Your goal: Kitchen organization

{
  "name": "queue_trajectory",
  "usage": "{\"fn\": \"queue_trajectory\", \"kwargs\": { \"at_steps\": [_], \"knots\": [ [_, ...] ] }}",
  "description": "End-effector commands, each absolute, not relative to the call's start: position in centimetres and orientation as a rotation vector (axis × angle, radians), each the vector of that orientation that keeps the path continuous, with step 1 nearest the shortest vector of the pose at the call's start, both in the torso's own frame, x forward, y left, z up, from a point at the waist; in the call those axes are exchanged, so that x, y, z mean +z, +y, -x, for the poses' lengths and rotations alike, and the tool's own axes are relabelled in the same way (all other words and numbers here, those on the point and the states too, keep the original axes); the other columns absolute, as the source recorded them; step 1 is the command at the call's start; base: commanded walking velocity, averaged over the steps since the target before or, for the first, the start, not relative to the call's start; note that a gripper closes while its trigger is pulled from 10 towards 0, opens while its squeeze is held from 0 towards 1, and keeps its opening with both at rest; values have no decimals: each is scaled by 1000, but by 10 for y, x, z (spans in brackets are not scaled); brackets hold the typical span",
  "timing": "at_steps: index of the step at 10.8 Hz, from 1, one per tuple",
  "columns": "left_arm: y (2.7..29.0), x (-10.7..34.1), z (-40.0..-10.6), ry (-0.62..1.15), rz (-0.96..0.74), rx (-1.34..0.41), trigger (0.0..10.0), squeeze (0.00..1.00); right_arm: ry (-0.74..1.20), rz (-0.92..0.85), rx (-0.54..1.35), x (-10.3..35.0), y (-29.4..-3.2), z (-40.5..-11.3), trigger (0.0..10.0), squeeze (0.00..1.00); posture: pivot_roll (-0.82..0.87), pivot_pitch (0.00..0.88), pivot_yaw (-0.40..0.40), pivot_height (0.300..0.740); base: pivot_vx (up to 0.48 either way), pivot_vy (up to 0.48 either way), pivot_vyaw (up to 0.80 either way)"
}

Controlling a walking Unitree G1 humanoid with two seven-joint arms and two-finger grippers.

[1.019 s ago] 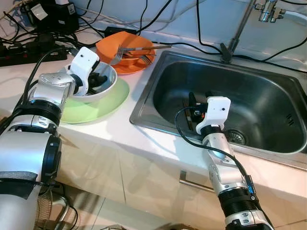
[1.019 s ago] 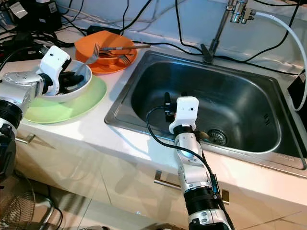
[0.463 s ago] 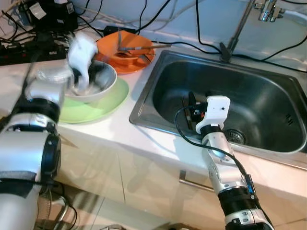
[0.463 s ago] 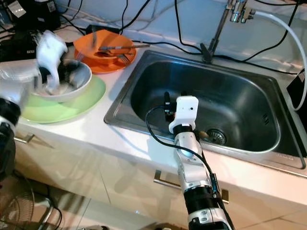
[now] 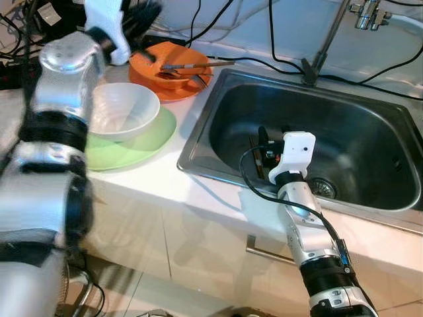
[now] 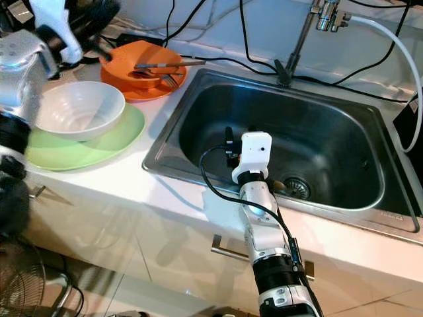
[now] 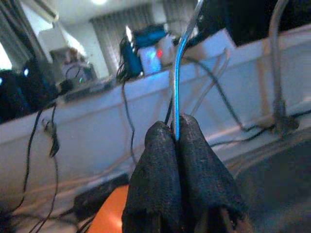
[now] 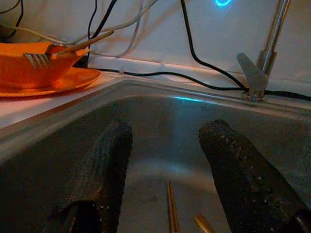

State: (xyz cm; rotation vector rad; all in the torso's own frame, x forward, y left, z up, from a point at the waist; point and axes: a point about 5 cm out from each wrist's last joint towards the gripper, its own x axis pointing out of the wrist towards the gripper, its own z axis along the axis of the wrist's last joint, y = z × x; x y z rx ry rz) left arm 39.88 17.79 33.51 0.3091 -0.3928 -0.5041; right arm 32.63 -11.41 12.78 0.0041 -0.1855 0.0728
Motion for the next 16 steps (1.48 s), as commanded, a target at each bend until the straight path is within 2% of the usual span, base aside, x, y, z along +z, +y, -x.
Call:
{"fn": "queue_trajectory", "kwargs": {
  "at_steps": [1, 2, 3, 5, 8, 13, 16],
  "knots": [
    [169, 342, -395, -442, -303, -538, 10000, 0, -99, 5, 54, 107, -120, -322, 10000, 0, 70, 41, -35, 740, 0, 0, 0],
    [130, 326, -381, -508, -199, -668, 10000, 0, -106, 7, 46, 109, -122, -324, 10000, 0, 65, 36, -34, 740, 0, 0, 0],
    [109, 306, -373, -483, -62, -747, 10000, 0, -112, 8, 41, 110, -124, -325, 10000, 0, 60, 31, -30, 740, 0, 0, 0],
    [95, 291, -366, -447, 1, -803, 10000, 0, -115, 7, 39, 110, -124, -324, 10000, 0, 58, 25, -26, 740, 0, 0, 0],
    [86, 266, -355, -370, -3, -757, 10000, 0, -115, 6, 27, 109, -126, -324, 10000, 0, 57, 16, -17, 740, 0, 0, 0],
    [87, 218, -347, -286, -244, -541, 10000, 0, -132, 13, -7, 115, -136, -328, 10000, 0, 47, 14, -12, 740, 0, 0, 0],
    [81, 205, -346, -294, -536, -516, 10000, 0, -139, -53, -63, 125, -150, -333, 10000, 0, 44, 30, -16, 740, 0, 0, 0]
  ]
}}
